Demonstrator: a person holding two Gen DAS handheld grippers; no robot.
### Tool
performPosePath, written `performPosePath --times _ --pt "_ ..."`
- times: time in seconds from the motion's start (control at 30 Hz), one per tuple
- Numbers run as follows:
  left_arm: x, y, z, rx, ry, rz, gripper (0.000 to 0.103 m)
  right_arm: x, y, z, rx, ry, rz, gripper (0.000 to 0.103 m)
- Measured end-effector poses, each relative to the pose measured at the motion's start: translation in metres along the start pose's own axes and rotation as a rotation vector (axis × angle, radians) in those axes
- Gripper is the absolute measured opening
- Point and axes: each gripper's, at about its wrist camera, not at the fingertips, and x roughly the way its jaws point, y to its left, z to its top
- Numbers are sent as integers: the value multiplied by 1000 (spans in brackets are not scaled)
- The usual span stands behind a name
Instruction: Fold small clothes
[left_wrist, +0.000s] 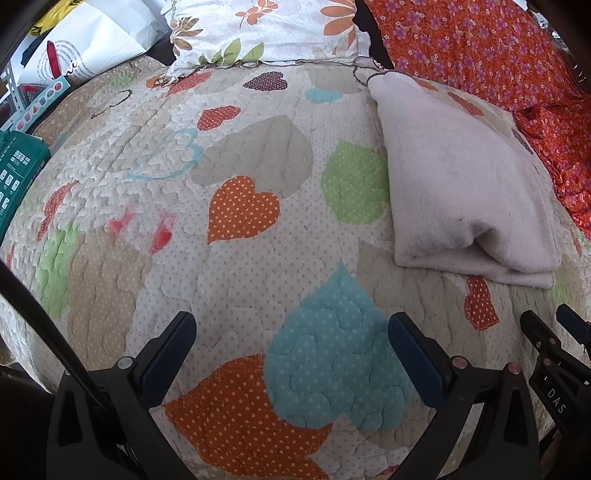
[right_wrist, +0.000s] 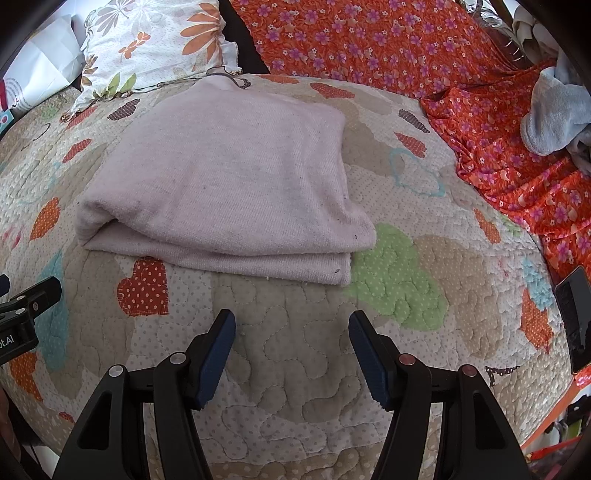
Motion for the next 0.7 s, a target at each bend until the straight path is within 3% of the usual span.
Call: performPosePath --times 0.7 --pt "5 2 -2 -12 34 -24 103 -1 1 2 -7 -6 3 68"
